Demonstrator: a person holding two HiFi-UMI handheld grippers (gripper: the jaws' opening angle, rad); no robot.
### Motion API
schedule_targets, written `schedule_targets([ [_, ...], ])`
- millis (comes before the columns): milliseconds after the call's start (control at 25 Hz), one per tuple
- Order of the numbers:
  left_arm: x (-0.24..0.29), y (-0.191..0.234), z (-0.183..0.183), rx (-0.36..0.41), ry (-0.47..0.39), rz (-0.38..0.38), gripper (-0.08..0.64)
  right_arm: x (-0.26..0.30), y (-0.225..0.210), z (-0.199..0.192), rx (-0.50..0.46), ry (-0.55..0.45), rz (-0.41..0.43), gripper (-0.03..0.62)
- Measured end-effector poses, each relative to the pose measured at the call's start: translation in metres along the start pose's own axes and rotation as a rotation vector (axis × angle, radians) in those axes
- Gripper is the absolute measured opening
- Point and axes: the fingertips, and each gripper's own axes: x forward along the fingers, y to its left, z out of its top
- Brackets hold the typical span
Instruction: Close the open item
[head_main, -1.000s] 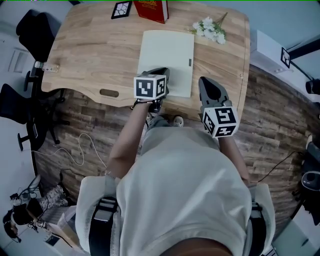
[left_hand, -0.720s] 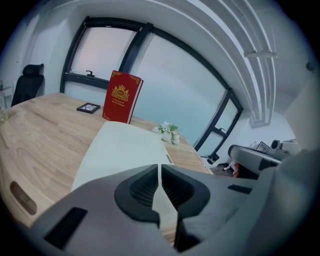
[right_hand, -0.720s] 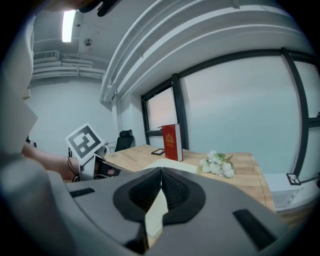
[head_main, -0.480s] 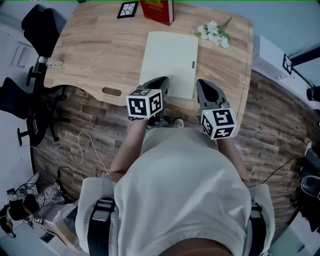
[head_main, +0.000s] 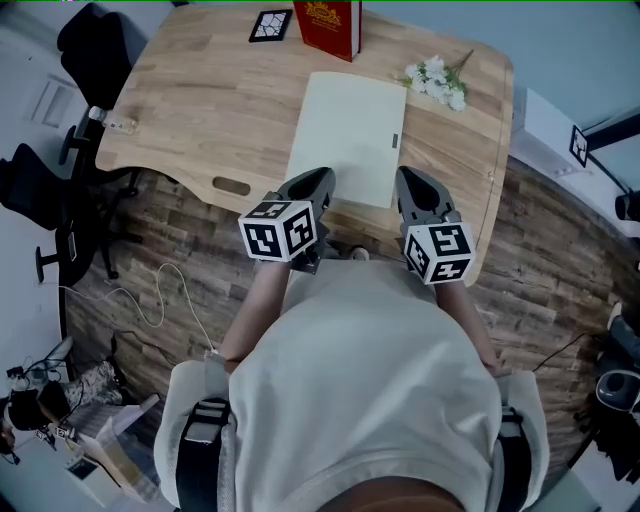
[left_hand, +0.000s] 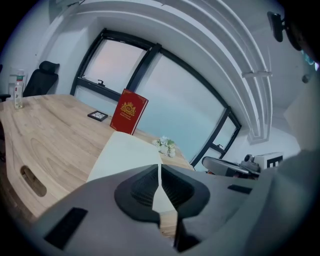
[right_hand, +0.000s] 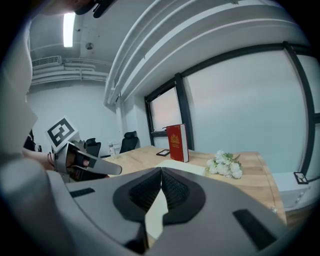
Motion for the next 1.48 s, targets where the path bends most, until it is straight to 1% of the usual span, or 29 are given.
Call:
schedule_targets([
  [240, -0.01, 0.008, 0.002, 0.0, -0.014, 0.014, 0.035, 0.004, 0.008, 0.001, -0.014, -0.003, 0.02, 0.018],
  [400, -0.012, 0.012, 0.002, -0.008, -0.017, 0.02, 0.035, 0.003, 0.009, 0.001, -0.016, 0.003, 0.015, 0.018],
  [560, -0.011, 0.013, 0.001, -0.008, -0.015, 0.017, 0.035, 0.002, 0.011, -0.001, -0.058, 0.014, 0.004, 0.018],
  [680, -0.01, 0.014, -0.001, -0.01, -0.012, 0.017, 0.035, 0.002, 0.013, -0.003, -0.065, 0.015, 0.01, 0.018],
  [1480, -0.003, 0.01, 0.005, -0.004, -0.012, 0.018, 0.035, 0.001, 0.011, -0.003, -0.046, 0.009, 0.023, 0.018],
])
